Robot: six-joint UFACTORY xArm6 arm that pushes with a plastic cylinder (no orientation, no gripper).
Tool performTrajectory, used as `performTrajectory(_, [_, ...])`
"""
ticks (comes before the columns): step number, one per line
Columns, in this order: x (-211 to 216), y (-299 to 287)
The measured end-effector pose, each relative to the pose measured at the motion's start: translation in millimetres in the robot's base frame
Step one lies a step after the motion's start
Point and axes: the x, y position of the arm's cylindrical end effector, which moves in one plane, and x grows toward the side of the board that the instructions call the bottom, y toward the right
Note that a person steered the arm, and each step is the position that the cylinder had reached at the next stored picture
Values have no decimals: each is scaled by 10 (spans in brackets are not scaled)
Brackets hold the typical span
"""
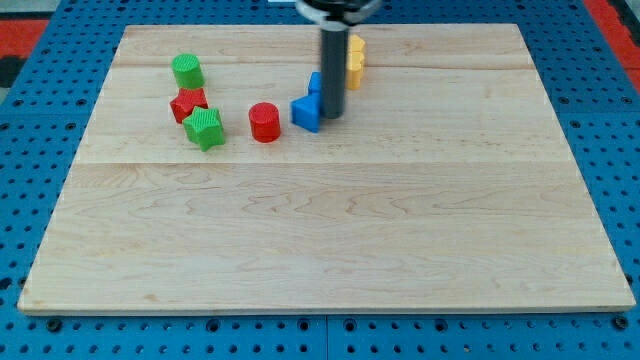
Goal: Nudge the red star right a bit
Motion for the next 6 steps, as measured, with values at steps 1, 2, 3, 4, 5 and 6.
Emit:
performTrajectory(1, [244,140])
performTrajectory(2, [622,472])
performTrajectory(3, [667,-660])
performTrajectory(4, [877,-1110])
performTrajectory(5, [829,-989])
performTrajectory(6, [590,-1247])
